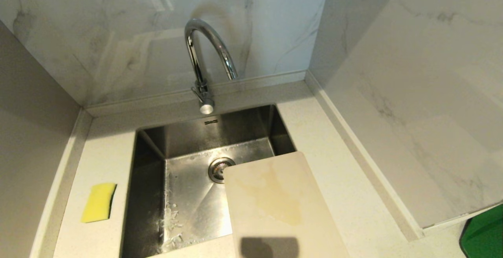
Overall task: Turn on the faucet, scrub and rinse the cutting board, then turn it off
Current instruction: Turn on the tap
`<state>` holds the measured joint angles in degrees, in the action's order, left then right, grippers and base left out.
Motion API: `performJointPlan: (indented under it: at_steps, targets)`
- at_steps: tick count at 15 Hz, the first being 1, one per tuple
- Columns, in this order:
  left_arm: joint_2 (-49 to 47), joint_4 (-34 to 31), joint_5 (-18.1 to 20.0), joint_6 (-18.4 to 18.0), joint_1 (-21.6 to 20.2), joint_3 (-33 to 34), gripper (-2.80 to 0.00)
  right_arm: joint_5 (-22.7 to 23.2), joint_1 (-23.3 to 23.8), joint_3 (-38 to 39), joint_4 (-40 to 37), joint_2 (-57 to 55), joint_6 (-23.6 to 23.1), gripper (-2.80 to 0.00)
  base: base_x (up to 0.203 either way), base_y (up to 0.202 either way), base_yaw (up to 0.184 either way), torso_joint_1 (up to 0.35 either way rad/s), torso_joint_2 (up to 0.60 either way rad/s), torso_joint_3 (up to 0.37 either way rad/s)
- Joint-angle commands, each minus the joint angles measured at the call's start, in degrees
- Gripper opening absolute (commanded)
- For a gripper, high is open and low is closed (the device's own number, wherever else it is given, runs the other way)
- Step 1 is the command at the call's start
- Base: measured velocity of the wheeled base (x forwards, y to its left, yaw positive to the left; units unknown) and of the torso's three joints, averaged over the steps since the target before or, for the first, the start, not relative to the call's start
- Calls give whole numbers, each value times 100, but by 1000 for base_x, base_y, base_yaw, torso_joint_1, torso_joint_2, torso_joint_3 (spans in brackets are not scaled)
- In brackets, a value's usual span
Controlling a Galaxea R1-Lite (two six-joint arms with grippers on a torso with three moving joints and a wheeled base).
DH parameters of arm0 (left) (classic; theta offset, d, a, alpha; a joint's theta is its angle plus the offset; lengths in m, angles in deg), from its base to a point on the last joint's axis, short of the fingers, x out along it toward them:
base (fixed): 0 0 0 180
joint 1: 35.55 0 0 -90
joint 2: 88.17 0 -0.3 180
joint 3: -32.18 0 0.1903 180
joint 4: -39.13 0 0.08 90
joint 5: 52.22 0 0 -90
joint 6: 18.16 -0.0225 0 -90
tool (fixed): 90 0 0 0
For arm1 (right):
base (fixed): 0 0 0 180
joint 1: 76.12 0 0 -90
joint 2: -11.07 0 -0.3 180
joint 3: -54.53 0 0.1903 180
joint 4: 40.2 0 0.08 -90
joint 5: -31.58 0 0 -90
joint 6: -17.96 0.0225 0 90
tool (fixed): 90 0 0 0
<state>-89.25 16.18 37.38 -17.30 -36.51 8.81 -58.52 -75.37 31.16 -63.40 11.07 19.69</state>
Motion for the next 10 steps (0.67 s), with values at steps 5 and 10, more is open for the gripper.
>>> performJointPlan:
  at_steps: [5,10]
  targets:
    - [126,2,-4,3,0,9,-280,1,-4,0,2,9,3,-280,0,0,0,0,0,0]
    - [126,2,-4,-6,0,9,-280,1,-3,0,2,9,3,-280,0,0,0,0,0,0]
